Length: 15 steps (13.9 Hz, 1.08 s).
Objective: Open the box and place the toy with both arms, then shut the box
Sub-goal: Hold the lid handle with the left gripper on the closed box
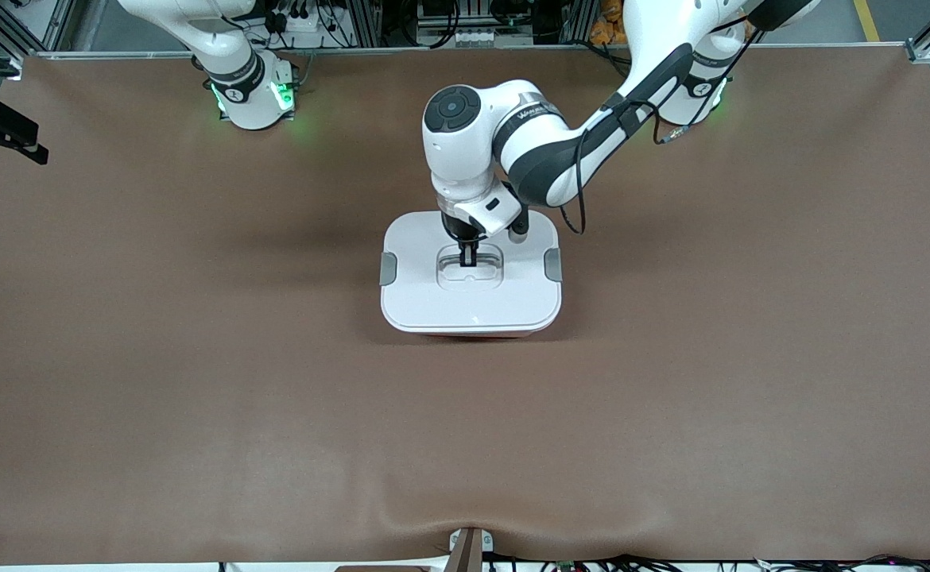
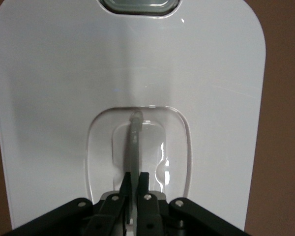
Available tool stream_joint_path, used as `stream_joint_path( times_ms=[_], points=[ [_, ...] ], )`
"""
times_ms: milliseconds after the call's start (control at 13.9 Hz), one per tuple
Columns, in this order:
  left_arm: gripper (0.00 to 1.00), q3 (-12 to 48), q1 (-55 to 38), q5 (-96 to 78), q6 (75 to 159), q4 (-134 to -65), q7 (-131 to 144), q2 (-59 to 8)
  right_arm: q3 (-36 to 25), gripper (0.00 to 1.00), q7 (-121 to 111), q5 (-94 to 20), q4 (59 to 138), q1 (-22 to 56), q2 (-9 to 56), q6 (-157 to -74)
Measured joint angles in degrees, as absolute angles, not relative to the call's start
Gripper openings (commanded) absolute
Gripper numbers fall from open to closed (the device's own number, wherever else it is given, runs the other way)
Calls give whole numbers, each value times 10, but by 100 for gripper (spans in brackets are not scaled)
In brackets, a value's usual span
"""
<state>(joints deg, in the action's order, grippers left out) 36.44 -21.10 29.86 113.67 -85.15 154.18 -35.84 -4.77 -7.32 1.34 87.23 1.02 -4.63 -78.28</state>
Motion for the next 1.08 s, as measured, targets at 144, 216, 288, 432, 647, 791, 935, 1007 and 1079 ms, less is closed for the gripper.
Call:
stream_joint_path(
  times_ms=[144, 216, 288, 432, 647, 791, 935, 1007, 1079],
  points=[
    [0, 364, -211, 299, 1137, -853, 1542, -359, -48, 100, -73, 13, 872, 10, -46, -783],
    [0, 364, -211, 299, 1137, -853, 1541, -359, -48, 100, -73, 13, 872, 10, -46, -783],
    [0, 364, -211, 299, 1138, -854, 1541, -359, -48, 100, -73, 13, 872, 10, -46, -783],
    [0, 364, -210, 299, 1140, -855, 1541, -359, -48, 100, -73, 13, 872, 10, -46, -783],
    [0, 364, -210, 299, 1142, -858, 1539, -359, -48, 100, -73, 13, 872, 10, -46, -783],
    [0, 364, -210, 299, 1143, -860, 1538, -359, -48, 100, -73, 13, 872, 10, -46, -783],
    [1, 364, -210, 299, 1143, -860, 1538, -359, -48, 100, -73, 13, 872, 10, -46, -783],
    [8, 364, -210, 299, 1144, -860, 1538, -359, -48, 100, -73, 13, 872, 10, -46, -783],
    [8, 364, -210, 299, 1144, -862, 1537, -359, -48, 100, -73, 13, 872, 10, -46, -783]
  ],
)
